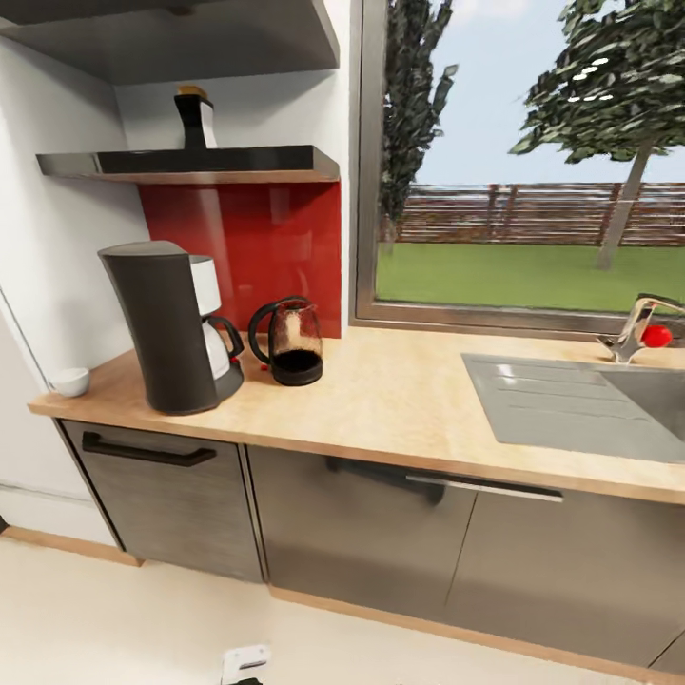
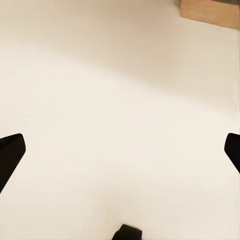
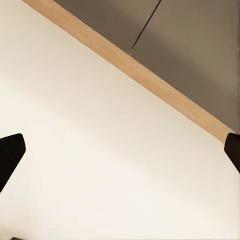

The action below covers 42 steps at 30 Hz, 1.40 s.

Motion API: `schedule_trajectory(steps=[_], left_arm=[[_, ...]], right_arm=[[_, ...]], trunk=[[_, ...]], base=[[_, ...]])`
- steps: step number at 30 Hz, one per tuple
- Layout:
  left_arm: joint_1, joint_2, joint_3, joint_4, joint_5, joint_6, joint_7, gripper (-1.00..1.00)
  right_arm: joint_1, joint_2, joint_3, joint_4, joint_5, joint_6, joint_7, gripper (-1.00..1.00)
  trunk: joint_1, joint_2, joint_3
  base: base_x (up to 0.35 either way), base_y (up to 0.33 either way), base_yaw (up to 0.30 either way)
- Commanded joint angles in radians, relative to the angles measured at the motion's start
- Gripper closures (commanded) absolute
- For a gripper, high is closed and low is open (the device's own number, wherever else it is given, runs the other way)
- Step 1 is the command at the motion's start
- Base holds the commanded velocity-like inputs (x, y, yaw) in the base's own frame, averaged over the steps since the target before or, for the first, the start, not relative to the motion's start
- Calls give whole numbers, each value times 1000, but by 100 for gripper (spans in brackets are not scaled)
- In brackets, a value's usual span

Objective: Set up a coffee station on the kitchen countertop: keep the coffee maker on the countertop, move the bottle of coffee from the kitchen shelf to the counter next to the coffee maker, place a paper coffee filter on top of the coffee maker, put the saucer next to the coffee maker with the coffee cup on the saucer, and place the electric kettle next to the coffee maker.

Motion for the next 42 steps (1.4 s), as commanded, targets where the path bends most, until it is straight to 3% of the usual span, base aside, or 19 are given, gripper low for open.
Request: schedule_trajectory(steps=[1, 26, 42], left_arm=[[0, 0, -8, 0, 10, -4, 2, -100], [19, 0, -9, 3, 10, -6, -8, -100], [22, 0, -12, 7, 7, -4, -8, -100]], right_arm=[[-1, 0, 1, 1, 7, -2, -2, -100], [-1, 0, 3, 2, 9, -2, -3, -100], [-1, 2, 5, 4, 10, -2, -2, -100]], trunk=[[0, -1, -1], [0, -1, -1], [0, -1, -1]], base=[[0, 0, -273], [16, -4, -273], [178, -231, -273]])
